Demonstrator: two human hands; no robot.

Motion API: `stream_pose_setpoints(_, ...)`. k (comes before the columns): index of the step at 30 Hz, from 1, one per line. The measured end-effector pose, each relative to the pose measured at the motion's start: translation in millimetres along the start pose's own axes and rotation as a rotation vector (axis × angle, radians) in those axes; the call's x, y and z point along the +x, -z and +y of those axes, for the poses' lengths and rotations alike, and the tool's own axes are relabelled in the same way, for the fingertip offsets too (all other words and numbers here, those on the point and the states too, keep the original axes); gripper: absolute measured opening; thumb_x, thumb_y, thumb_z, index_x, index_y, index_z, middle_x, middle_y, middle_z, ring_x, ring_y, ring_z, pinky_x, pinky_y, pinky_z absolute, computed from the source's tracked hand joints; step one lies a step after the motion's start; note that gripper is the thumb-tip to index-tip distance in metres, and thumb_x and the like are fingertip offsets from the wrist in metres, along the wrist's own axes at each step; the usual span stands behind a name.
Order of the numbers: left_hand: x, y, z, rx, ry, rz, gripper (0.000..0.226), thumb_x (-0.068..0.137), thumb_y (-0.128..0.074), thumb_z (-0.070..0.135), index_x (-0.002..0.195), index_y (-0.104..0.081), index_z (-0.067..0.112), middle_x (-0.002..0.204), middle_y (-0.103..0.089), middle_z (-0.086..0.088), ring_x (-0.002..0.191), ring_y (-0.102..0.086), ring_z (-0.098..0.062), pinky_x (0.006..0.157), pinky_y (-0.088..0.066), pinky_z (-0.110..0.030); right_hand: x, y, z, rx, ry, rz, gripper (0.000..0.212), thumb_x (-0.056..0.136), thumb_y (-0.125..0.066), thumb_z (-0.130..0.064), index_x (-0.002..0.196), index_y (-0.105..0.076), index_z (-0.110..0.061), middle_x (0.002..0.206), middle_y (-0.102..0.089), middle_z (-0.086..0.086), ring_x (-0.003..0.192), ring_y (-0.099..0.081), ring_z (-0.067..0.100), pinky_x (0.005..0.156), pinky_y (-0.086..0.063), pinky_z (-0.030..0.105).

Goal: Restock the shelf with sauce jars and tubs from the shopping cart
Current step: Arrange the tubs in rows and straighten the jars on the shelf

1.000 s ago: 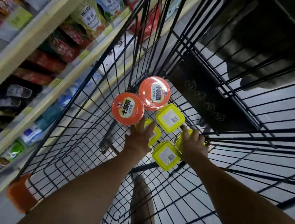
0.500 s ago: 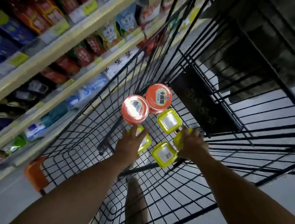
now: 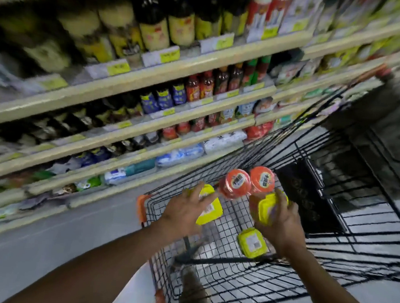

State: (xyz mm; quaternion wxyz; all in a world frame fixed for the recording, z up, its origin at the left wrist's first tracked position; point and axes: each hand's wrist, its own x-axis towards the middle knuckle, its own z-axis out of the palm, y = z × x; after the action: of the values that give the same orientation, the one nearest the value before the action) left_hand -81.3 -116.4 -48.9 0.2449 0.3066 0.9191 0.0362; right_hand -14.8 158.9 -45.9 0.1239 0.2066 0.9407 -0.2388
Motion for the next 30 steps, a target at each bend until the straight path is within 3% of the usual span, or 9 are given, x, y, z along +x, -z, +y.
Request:
stream_pose_setpoints(4, -64, 27, -25, -0.133, 0.06, 0.152, 0.11, 0.08, -0.075, 0.053, 0.157, 0.003, 0.048, 0.167, 0.009, 0.0, 0.143, -0.032, -0.035, 0.084, -0.056, -0.043, -30, 18, -69, 0.092, 0.097, 0.069, 0.116, 0.059, -0.091, -0.036, 0.154, -0.026, -0.024, 0.119, -0.046, 0.02, 0.106, -0.051, 0.042, 0.087, -0.052, 0.048)
stream_pose_setpoints(7, -121, 41, -49, -0.237, 0.131, 0.265, 0.111, 0.076, -0.077, 0.054, 0.156, 0.001, 0.051, 0.166, 0.006, 0.005, 0.141, -0.036, -0.035, 0.088, -0.054, -0.044, -59, 27, -122, 0.104, 0.181, 0.08, 0.117, 0.06, -0.093, -0.037, 0.155, -0.025, -0.025, 0.121, -0.042, 0.017, 0.105, -0.051, 0.041, 0.084, -0.049, 0.047)
stream_pose_setpoints(9, -166, 47, -67, -0.295, 0.185, 0.351, 0.11, 0.074, -0.076, 0.057, 0.155, -0.002, 0.053, 0.165, 0.004, 0.01, 0.14, -0.039, -0.035, 0.092, -0.052, -0.043, -84, 32, -159, 0.085, 0.25, 0.105, 0.115, 0.062, -0.091, -0.048, 0.154, -0.024, -0.031, 0.121, -0.043, 0.016, 0.102, -0.054, 0.042, 0.081, -0.051, 0.049)
stream_pose_setpoints(11, -215, 50, -85, -0.348, 0.244, 0.44, 0.11, 0.071, -0.076, 0.06, 0.153, -0.003, 0.055, 0.164, 0.001, 0.012, 0.139, -0.042, -0.032, 0.096, -0.051, -0.042, -113, 35, -194, 0.05, 0.297, 0.105, 0.116, 0.064, -0.088, -0.055, 0.155, -0.017, -0.038, 0.132, -0.042, 0.016, 0.108, -0.055, 0.043, 0.082, -0.053, 0.054)
stream_pose_setpoints(18, -406, 50, -154, -0.411, 0.452, 0.697, 0.104, 0.068, -0.076, 0.057, 0.146, -0.006, 0.062, 0.161, -0.006, 0.015, 0.134, -0.048, -0.025, 0.091, -0.053, -0.041, -212, 26, -319, 0.065, 0.482, 0.023, 0.113, 0.076, -0.085, -0.037, 0.157, -0.007, -0.042, 0.161, -0.02, 0.006, 0.138, -0.035, 0.036, 0.088, -0.043, 0.052)
stream_pose_setpoints(23, -544, 37, -197, -0.43, 0.639, 0.79, 0.106, 0.064, -0.076, 0.058, 0.143, -0.006, 0.067, 0.163, -0.005, 0.017, 0.138, -0.046, -0.026, 0.098, -0.051, -0.046, -281, 0, -422, 0.08, 0.649, -0.011, 0.111, 0.077, -0.086, -0.026, 0.158, -0.011, -0.034, 0.158, -0.025, 0.009, 0.137, -0.035, 0.036, 0.1, -0.042, 0.057)
stream_pose_setpoints(25, -592, 33, -209, -0.415, 0.717, 0.813, 0.105, 0.068, -0.075, 0.057, 0.144, -0.004, 0.066, 0.164, -0.003, 0.016, 0.136, -0.048, -0.026, 0.094, -0.052, -0.042, -304, -11, -458, 0.096, 0.717, -0.023, 0.11, 0.077, -0.086, -0.03, 0.159, -0.012, -0.032, 0.155, -0.028, 0.011, 0.137, -0.032, 0.035, 0.1, -0.039, 0.057)
stream_pose_setpoints(30, -683, 22, -227, -0.388, 0.898, 0.878, 0.103, 0.071, -0.073, 0.056, 0.147, -0.004, 0.064, 0.165, -0.002, 0.016, 0.129, -0.053, -0.025, 0.082, -0.05, -0.036, -348, -39, -539, 0.112, 0.835, -0.054, 0.114, 0.073, -0.086, -0.039, 0.156, -0.007, -0.044, 0.161, -0.018, 0.003, 0.133, -0.044, 0.034, 0.093, -0.045, 0.049)
